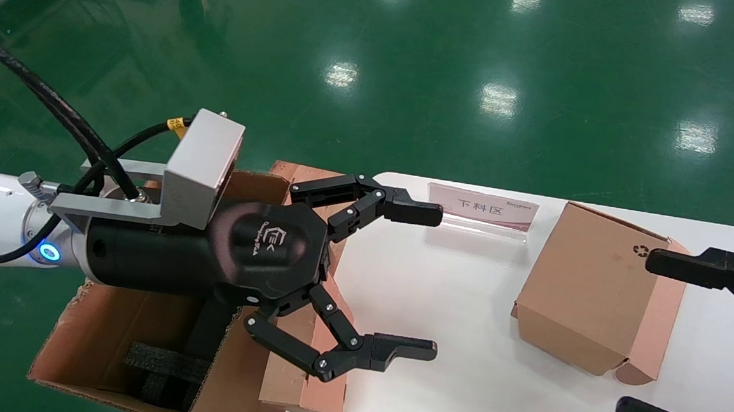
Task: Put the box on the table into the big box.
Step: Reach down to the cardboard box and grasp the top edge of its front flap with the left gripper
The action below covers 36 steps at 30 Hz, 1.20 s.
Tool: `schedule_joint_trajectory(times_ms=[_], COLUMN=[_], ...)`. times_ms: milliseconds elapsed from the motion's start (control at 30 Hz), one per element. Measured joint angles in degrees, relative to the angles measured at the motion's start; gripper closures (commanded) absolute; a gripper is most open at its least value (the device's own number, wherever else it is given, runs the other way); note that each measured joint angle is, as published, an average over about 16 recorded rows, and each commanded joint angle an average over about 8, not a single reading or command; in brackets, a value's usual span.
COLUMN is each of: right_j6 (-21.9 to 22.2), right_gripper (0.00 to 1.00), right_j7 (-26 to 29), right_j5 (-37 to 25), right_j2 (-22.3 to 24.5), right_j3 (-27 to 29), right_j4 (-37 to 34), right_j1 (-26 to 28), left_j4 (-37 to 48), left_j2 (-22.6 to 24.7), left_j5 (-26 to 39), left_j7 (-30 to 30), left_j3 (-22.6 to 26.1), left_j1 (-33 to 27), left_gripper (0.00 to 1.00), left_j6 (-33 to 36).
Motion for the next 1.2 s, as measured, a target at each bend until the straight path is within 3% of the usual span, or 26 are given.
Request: schedule_joint_trajectory(times_ms=[1200], right_j6=[0.0], right_gripper=[0.0], right_j7=[0.0], right_j5=[0.0], right_j2=[0.0], right_j3=[0.0], right_j4=[0.0], right_j1=[0.0], left_j4=[0.0], left_j2=[0.0], left_j5=[0.0], left_j7=[0.0], left_j3=[0.0], left_j1=[0.0], left_gripper=[0.0], left_j6=[0.0])
